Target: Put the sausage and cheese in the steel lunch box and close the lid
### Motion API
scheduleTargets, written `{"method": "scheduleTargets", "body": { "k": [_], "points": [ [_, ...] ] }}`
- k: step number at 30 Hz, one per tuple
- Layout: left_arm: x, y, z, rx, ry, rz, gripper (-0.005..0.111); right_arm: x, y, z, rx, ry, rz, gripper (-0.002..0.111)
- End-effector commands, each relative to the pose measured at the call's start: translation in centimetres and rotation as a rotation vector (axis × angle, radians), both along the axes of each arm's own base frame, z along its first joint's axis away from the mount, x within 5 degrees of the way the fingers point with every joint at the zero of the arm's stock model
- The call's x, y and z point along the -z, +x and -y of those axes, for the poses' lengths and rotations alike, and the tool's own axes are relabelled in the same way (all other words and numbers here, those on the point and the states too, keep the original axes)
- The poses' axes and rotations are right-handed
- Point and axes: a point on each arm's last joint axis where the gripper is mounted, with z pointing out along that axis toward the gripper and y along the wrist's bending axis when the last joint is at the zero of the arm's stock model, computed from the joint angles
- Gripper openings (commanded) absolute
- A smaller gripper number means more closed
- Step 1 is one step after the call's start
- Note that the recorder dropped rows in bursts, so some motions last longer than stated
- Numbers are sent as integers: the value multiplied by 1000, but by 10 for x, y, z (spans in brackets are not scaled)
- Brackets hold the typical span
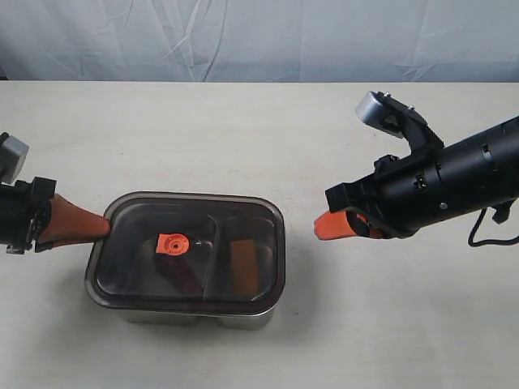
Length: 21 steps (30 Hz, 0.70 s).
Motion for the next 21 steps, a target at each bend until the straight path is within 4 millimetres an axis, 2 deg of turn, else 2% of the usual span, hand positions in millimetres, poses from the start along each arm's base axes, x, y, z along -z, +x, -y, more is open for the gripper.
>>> {"method": "scheduleTargets", "body": {
  "k": [1,7,21],
  "points": [
    [1,-1,-2,25,16,18,21,-1,0,1,0,5,12,-1],
    [2,0,-2,14,24,19,34,-1,0,1,-2,5,13,-1],
    [-11,6,-1,65,-46,47,35,-1,-1,1,-13,3,10,-1]
  ]
}}
